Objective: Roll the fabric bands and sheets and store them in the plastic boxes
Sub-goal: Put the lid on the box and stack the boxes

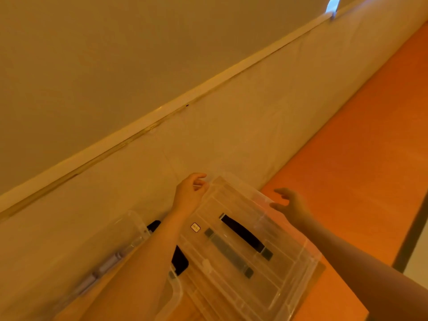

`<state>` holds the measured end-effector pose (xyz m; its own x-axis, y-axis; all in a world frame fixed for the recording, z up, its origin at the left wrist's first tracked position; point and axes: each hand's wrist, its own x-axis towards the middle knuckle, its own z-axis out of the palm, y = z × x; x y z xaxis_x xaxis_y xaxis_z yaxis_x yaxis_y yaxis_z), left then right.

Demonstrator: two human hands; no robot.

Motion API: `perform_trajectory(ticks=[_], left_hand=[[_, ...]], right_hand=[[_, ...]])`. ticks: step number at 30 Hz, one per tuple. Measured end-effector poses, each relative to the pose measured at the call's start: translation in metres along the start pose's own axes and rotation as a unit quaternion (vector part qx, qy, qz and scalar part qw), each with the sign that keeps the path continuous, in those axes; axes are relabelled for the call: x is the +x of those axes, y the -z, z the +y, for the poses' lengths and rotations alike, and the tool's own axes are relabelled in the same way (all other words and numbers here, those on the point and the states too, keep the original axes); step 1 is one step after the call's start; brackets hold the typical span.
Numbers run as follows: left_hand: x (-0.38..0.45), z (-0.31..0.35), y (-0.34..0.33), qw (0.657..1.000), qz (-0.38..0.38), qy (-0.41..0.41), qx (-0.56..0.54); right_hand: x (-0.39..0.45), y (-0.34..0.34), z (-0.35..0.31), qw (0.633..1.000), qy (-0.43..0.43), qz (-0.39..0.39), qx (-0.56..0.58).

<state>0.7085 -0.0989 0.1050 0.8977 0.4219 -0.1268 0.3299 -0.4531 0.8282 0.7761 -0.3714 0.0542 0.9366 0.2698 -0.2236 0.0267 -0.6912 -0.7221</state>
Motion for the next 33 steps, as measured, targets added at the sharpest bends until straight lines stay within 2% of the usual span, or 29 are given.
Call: perform_trajectory(ticks=[7, 16, 27, 33], left_hand=[[0.012, -0.018, -0.018, 1.0, -0.019, 0.013, 0.013], [0.013, -0.028, -0.021, 0.999, -0.027, 0.036, 0.017], [0.006, -0.012, -0.021, 0.999, -0.019, 0.012, 0.04], [-0.01, 0.005, -0.015, 0.997, -0.07, 0.007, 0.022]], right_hand=[[0.019, -0.019, 0.026, 0.998, -0.04, -0.045, -0.002], [0.025, -0.017, 0.039, 0.999, -0.003, -0.038, -0.024], [0.012, 0.035, 0.039, 0.999, 0.022, -0.013, -0.019], [-0.005, 0.063, 0.026, 0.999, 0.039, -0.028, 0.002]])
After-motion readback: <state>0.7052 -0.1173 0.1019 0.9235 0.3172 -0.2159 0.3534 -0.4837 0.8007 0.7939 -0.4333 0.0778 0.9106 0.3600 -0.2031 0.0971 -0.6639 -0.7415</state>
